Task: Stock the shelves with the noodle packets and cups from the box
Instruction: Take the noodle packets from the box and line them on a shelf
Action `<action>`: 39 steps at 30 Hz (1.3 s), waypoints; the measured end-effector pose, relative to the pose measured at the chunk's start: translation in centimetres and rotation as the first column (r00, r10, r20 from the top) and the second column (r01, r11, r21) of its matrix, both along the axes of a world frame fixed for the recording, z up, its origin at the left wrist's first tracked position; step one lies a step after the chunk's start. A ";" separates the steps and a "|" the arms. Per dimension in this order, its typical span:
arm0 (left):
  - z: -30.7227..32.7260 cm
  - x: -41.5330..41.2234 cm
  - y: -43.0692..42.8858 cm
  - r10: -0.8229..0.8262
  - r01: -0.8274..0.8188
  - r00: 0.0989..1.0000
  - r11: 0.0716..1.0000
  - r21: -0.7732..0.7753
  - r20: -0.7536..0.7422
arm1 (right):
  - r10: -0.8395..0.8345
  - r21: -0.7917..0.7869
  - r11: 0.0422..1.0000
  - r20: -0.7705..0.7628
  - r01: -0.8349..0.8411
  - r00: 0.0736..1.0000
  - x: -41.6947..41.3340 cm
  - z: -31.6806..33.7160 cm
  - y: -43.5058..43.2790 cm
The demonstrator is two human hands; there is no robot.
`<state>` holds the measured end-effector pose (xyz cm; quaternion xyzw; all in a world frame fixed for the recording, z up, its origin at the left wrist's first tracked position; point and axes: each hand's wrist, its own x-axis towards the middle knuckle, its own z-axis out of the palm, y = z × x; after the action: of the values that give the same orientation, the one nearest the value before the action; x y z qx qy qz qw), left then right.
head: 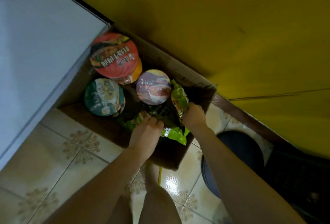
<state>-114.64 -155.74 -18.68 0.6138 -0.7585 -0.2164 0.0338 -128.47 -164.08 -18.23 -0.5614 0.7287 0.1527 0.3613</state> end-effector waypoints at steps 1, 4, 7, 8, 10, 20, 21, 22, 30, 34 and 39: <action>2.1 0.5 0.6 0.032 -0.032 0.999 0.999 0.003 -0.001 | -0.001 -0.029 1.000 0.023 0.002 1.000 0.2 2.2 0.4; 8.2 2.2 2.1 0.091 -0.091 0.996 0.996 0.022 0.003 | 0.015 -0.122 0.993 0.105 -0.002 0.994 1.0 9.5 1.5; 14.3 4.1 3.6 0.146 -0.146 0.989 0.989 0.017 -0.002 | 0.037 -0.217 0.976 0.210 0.010 0.977 2.4 16.9 2.1; 16.3 4.7 4.1 0.175 -0.174 0.985 0.985 0.018 -0.013 | 0.046 -0.247 0.969 0.244 0.016 0.969 3.0 19.3 2.1; 20.5 5.8 4.9 0.257 -0.256 0.965 0.966 0.028 -0.044 | 0.086 -0.311 0.950 0.308 0.015 0.948 4.3 23.8 2.1; 40.1 14.1 9.5 0.496 -0.509 0.861 0.828 -0.236 -0.115 | 0.460 -0.570 0.807 0.445 -0.153 0.768 12.7 42.3 0.9; 41.7 15.0 10.1 0.513 -0.516 0.854 0.808 -0.284 -0.092 | 0.509 -0.591 0.786 0.454 -0.181 0.731 13.6 43.8 0.9; 43.2 15.8 10.9 0.532 -0.527 0.843 0.787 -0.321 -0.080 | 0.558 -0.615 0.761 0.460 -0.206 0.690 14.5 45.2 0.8; 50.6 22.2 20.1 0.740 -0.683 0.660 0.519 -0.514 -0.129 | 0.813 -0.738 0.568 0.431 -0.364 0.392 24.5 51.7 4.2; 52.3 25.0 26.0 0.827 -0.715 0.555 0.416 -0.561 -0.093 | 0.867 -0.758 0.495 0.406 -0.424 0.288 29.9 52.9 8.0; 52.6 28.2 33.2 0.902 -0.772 0.424 0.311 -0.554 -0.085 | 0.898 -0.758 0.439 0.387 -0.483 0.209 35.2 52.8 13.2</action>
<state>-86.42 -122.55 33.89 0.9050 -0.3482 0.1215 0.2119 -93.28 -150.90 34.56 -0.9086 0.1602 -0.1339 0.3616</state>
